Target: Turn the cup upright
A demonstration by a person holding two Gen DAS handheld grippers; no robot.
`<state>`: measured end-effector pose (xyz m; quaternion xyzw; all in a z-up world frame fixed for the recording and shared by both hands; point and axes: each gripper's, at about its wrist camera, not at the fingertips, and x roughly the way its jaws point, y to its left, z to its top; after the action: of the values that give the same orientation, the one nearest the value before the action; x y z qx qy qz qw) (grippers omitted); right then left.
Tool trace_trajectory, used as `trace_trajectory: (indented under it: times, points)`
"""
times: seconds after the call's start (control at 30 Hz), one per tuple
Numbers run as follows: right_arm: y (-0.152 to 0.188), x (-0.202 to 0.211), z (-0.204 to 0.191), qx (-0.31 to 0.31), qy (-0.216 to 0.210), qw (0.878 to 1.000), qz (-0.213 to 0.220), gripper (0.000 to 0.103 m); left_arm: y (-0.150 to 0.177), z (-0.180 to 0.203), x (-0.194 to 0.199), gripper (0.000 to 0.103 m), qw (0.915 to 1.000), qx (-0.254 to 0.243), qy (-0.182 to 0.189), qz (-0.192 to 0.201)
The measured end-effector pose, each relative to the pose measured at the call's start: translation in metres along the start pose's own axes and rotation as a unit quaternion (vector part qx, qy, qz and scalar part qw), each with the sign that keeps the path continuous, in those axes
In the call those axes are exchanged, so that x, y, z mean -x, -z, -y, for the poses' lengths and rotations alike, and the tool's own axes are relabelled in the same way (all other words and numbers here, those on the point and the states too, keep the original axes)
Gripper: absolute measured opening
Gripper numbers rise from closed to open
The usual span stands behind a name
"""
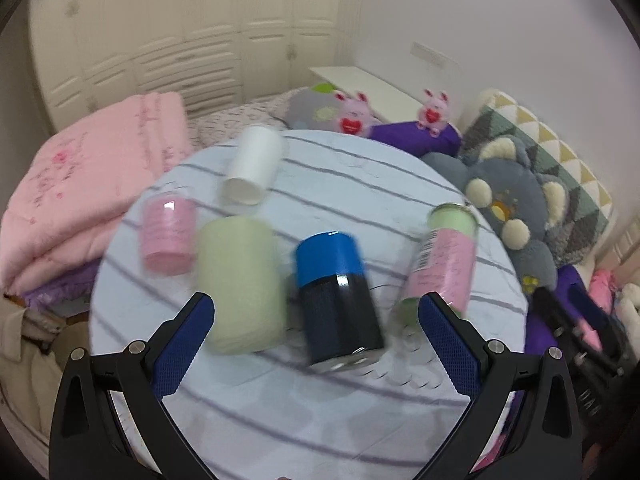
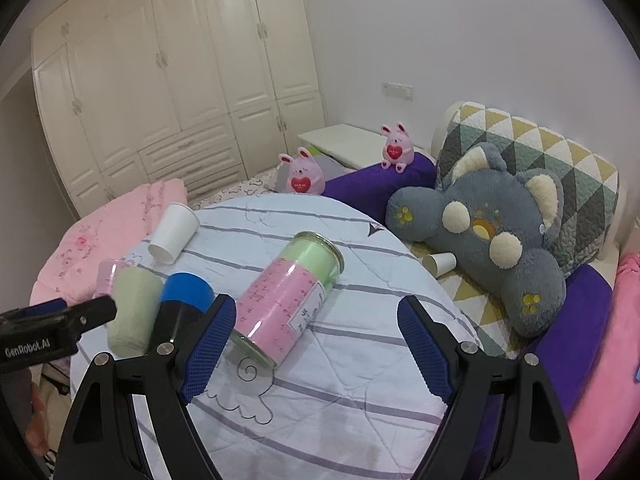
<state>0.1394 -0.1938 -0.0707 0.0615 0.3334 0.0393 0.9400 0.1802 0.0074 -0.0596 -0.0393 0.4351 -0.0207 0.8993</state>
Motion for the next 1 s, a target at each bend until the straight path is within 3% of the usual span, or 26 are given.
trace_trajectory:
  times: [0.13,0.43,0.73,0.77,0.9,1.0]
  points:
    - [0.001,-0.01,0.009,-0.003,-0.001,1.0,-0.01,0.084,-0.017,0.03,-0.026,0.103,0.9981,-0.034,0.03,-0.042]
    - [0.009,-0.036,0.031,-0.005,-0.017,0.999,-0.042,0.084,-0.035,0.1,-0.08,0.103,0.9866,-0.115,0.046,-0.107]
    - [0.016,-0.065,0.044,-0.009,-0.04,0.996,-0.075,0.084,-0.032,0.108,-0.136,0.102,0.9761,-0.099,0.049,-0.188]
    - [0.017,-0.066,0.044,-0.009,-0.042,0.996,-0.077,0.084,-0.03,0.106,-0.138,0.101,0.9758,-0.092,0.052,-0.192]
    - [0.019,-0.07,0.046,-0.01,-0.054,0.995,-0.082,0.084,-0.025,0.107,-0.145,0.078,0.9732,-0.087,0.066,-0.203]
    - [0.02,-0.072,0.047,-0.009,-0.057,0.995,-0.086,0.084,-0.024,0.112,-0.144,0.078,0.9739,-0.096,0.057,-0.197]
